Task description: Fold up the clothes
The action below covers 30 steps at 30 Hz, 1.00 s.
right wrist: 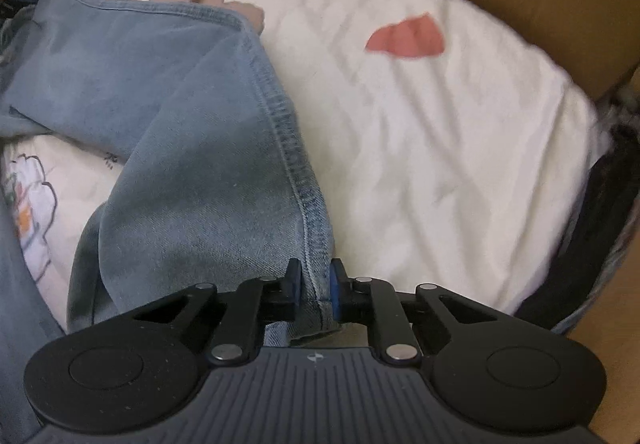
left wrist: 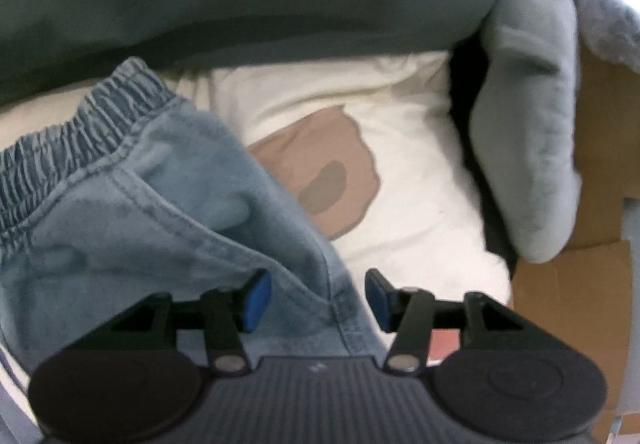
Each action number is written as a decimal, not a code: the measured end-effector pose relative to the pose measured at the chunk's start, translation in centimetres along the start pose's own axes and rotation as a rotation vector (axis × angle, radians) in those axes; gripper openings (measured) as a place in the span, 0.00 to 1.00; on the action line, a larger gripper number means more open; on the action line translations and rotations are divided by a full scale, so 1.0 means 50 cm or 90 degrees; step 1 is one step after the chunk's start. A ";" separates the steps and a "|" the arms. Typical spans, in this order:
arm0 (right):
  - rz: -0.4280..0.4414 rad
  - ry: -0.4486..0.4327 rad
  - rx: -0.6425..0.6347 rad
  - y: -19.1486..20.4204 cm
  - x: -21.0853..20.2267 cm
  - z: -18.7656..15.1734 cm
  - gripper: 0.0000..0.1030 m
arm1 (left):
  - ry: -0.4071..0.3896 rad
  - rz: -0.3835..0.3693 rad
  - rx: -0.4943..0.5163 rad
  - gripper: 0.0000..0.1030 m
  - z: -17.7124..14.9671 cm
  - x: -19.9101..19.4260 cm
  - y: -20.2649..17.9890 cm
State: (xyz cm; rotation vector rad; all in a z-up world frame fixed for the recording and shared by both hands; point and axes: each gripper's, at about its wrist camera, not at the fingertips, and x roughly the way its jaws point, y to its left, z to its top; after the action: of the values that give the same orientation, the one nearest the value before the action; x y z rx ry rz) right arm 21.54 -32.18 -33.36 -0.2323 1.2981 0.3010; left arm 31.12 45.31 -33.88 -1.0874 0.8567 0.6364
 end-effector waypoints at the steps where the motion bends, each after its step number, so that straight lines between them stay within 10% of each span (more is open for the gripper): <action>1: -0.019 -0.002 -0.007 -0.008 -0.009 0.008 0.12 | 0.002 0.001 -0.004 0.53 0.001 0.006 0.005; 5: -0.097 -0.010 -0.034 -0.042 -0.044 0.040 0.12 | -0.004 -0.007 -0.046 0.43 0.008 0.021 0.024; 9: -0.143 -0.007 -0.056 -0.088 -0.053 0.071 0.11 | -0.027 -0.014 -0.011 0.04 0.015 0.011 0.016; 30: -0.268 -0.040 -0.058 -0.180 -0.030 0.338 0.09 | -0.117 -0.055 0.047 0.03 0.094 -0.061 -0.046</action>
State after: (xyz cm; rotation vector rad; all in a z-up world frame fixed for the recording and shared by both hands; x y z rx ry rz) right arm 39.62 -35.10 -27.58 -0.5597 1.1426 0.0072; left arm 32.67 48.78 -29.18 -0.9777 0.6663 0.6171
